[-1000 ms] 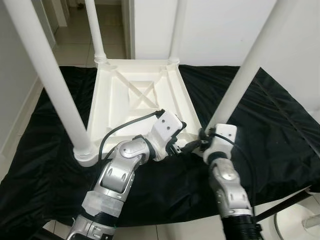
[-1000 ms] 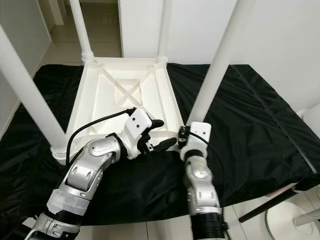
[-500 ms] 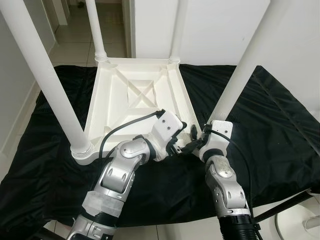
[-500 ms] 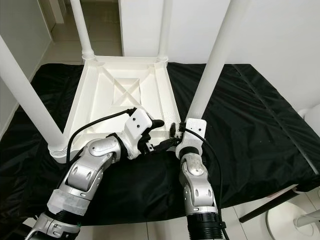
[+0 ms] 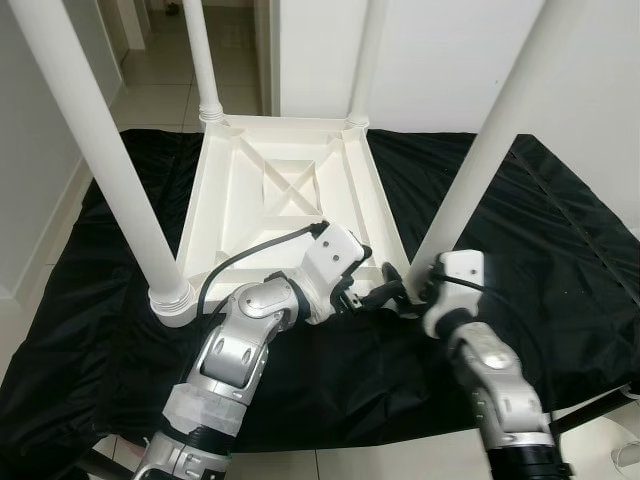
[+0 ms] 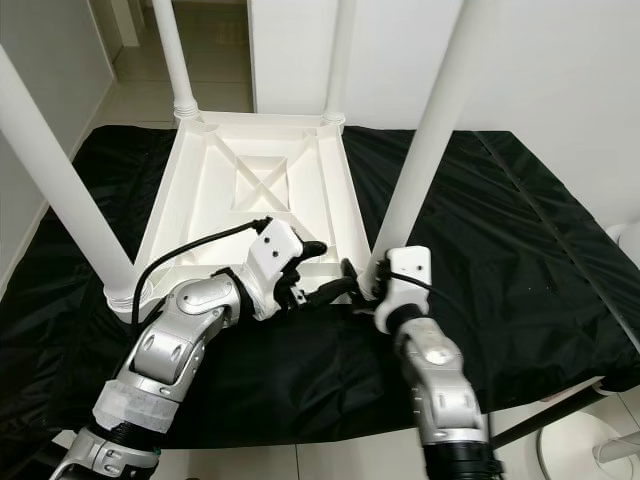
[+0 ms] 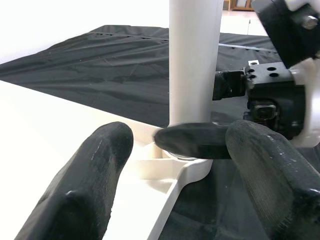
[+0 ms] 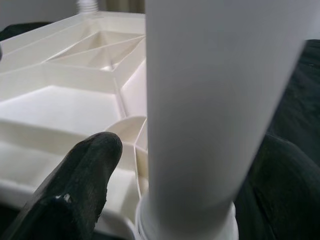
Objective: Building children table
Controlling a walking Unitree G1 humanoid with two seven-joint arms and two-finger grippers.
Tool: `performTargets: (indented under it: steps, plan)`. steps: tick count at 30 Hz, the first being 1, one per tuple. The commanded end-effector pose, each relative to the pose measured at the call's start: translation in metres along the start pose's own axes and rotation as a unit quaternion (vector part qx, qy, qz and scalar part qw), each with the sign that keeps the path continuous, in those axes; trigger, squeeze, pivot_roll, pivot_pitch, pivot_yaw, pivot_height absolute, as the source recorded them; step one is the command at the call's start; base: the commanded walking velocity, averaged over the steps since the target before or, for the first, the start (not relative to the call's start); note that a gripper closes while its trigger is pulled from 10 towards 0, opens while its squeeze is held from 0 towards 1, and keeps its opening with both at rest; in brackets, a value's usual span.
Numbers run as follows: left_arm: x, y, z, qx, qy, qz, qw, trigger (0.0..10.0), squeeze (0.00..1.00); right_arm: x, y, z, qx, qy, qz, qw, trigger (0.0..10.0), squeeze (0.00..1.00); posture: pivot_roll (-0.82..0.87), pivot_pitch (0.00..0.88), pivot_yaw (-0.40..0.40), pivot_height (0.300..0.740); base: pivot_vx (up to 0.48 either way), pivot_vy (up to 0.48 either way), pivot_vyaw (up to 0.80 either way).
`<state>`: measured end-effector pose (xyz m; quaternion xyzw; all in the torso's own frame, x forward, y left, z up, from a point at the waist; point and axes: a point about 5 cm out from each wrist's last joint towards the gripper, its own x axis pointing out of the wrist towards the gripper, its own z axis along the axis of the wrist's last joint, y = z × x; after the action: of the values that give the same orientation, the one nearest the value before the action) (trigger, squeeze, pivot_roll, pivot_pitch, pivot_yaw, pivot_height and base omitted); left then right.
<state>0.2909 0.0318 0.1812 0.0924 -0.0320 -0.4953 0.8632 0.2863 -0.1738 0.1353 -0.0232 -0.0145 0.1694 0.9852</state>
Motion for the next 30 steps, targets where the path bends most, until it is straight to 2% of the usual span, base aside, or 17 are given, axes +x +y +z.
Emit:
performTargets:
  steps: [1, 5, 6, 8, 9, 11, 14, 20, 21, 23, 24, 30]
  plan:
    - [0.001, 0.004, -0.001, -0.002, 0.002, 0.043, 0.999, 10.0, 0.00, 0.000, -0.001, -0.002, -0.005, -0.002, 0.021, 1.000, 10.0, 0.00, -0.06, 0.000, -0.029, 0.740, 0.000, 0.000, 0.00]
    - [0.002, 0.004, -0.001, 0.001, 0.002, 0.038, 0.999, 10.0, 0.00, 0.001, -0.008, 0.002, -0.018, -0.007, 0.039, 0.999, 10.0, 0.00, -0.06, 0.000, -0.025, 0.740, 0.000, 0.000, 0.00]
    - [0.003, 0.005, 0.001, 0.002, 0.000, 0.037, 0.999, 10.0, 0.00, 0.004, -0.013, 0.006, -0.031, -0.010, 0.076, 0.997, 10.0, 0.00, -0.06, 0.000, -0.021, 0.740, 0.000, 0.000, 0.00]
    - [0.003, 0.005, 0.001, 0.002, 0.000, 0.037, 0.999, 10.0, 0.00, 0.004, -0.013, 0.006, -0.031, -0.010, 0.076, 0.997, 10.0, 0.00, -0.06, 0.000, -0.021, 0.740, 0.000, 0.000, 0.00]
    - [0.004, 0.005, 0.001, 0.003, -0.001, 0.036, 0.999, 10.0, 0.00, 0.007, -0.017, 0.009, -0.043, -0.008, 0.110, 0.993, 10.0, 0.00, -0.06, 0.000, -0.021, 0.740, 0.000, 0.000, 0.00]
    - [0.004, 0.005, 0.001, 0.003, -0.001, 0.036, 0.999, 10.0, 0.00, 0.007, -0.017, 0.009, -0.043, -0.008, 0.110, 0.993, 10.0, 0.00, -0.06, 0.000, -0.021, 0.740, 0.000, 0.000, 0.00]
    - [0.004, 0.006, 0.001, 0.006, -0.001, 0.035, 0.999, 10.0, 0.00, 0.013, -0.026, 0.008, -0.063, 0.009, 0.147, 0.987, 10.0, 0.00, -0.05, 0.000, -0.021, 0.740, 0.000, 0.000, 0.00]
    - [0.004, 0.006, 0.003, 0.008, -0.003, 0.035, 0.999, 10.0, 0.00, 0.019, -0.030, 0.002, -0.092, 0.042, 0.186, 0.977, 10.0, 0.00, -0.04, 0.000, -0.024, 0.740, 0.000, 0.000, 0.00]
    - [0.004, 0.006, 0.003, 0.008, -0.003, 0.036, 0.999, 10.0, 0.00, 0.020, -0.031, 0.001, -0.098, 0.046, 0.199, 0.974, 4.1, 0.00, -0.04, 0.000, -0.029, 0.740, 0.000, 0.000, 0.00]
    - [0.004, 0.006, 0.003, 0.008, -0.003, 0.037, 0.999, 10.0, 0.00, 0.021, -0.031, 0.000, -0.100, 0.048, 0.204, 0.973, 4.1, 0.00, -0.03, 0.000, -0.033, 0.740, 0.000, 0.000, 0.00]
    - [0.004, 0.006, 0.003, 0.008, -0.003, 0.038, 0.999, 10.0, 0.00, 0.021, -0.031, -0.001, -0.100, 0.050, 0.207, 0.972, 0.0, 0.00, -0.03, 0.000, -0.033, 0.740, 0.000, 0.000, 0.00]
    - [0.004, 0.004, 0.002, 0.008, -0.004, 0.039, 0.999, 10.0, 0.00, 0.021, -0.033, -0.007, -0.094, 0.058, 0.214, 0.971, 0.0, 0.00, -0.03, 0.000, -0.033, 0.740, 0.000, 0.000, 0.00]
